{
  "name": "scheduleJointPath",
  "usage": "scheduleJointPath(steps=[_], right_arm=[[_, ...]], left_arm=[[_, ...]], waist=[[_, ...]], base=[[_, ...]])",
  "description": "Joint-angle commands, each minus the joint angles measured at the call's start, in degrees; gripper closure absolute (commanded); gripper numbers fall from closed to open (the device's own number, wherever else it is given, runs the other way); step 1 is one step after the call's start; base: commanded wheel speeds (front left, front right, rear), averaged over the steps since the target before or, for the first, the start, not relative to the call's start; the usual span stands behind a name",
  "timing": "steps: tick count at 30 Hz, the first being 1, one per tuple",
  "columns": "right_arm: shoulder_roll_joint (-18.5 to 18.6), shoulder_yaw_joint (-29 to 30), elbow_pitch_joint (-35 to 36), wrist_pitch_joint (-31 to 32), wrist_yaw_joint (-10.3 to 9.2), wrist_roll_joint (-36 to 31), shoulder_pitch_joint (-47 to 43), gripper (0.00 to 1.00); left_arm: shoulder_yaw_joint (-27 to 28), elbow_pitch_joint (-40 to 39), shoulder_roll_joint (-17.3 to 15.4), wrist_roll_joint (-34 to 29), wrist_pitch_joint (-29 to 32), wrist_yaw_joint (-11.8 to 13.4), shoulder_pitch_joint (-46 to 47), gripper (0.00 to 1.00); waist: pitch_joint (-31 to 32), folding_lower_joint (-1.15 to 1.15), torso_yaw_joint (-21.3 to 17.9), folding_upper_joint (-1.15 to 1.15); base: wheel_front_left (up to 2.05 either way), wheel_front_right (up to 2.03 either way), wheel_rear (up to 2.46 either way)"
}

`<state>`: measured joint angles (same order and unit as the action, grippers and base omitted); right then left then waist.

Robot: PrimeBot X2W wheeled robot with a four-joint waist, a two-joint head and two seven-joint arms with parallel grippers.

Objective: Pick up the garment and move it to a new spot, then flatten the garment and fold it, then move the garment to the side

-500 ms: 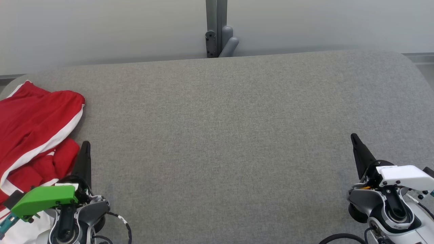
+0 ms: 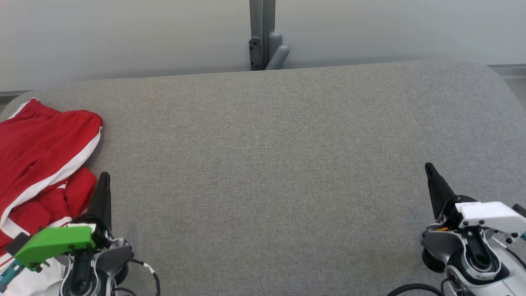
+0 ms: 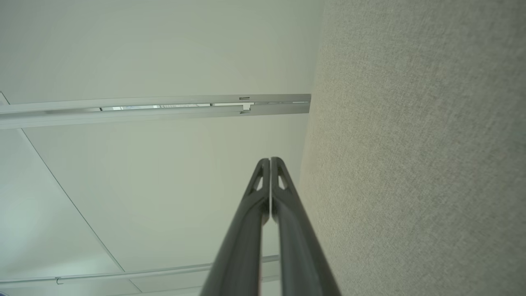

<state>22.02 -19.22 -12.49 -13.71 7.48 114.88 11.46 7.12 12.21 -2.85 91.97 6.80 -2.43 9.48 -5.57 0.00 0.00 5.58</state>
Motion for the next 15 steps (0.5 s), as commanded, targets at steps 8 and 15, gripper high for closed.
scheduleJointPath(steps=[8, 15], right_arm=[[-1.7, 0.73, -0.27, -0.08, 0.0, -2.74, -1.46, 0.0], [-3.32, 2.95, 0.75, -0.21, 0.0, -13.18, -2.47, 0.0]], left_arm=[[-1.16, 0.92, 0.14, -0.19, -1.43, -0.37, -1.17, 0.0], [-2.35, 1.25, -0.27, -5.3, -3.54, -0.66, -1.6, 0.0]], waist=[[0.07, 0.0, 0.03, -0.1], [0.0, 0.0, 0.1, -0.01]], base=[[0.0, 0.0, 0.0], [0.0, 0.0, 0.0]])
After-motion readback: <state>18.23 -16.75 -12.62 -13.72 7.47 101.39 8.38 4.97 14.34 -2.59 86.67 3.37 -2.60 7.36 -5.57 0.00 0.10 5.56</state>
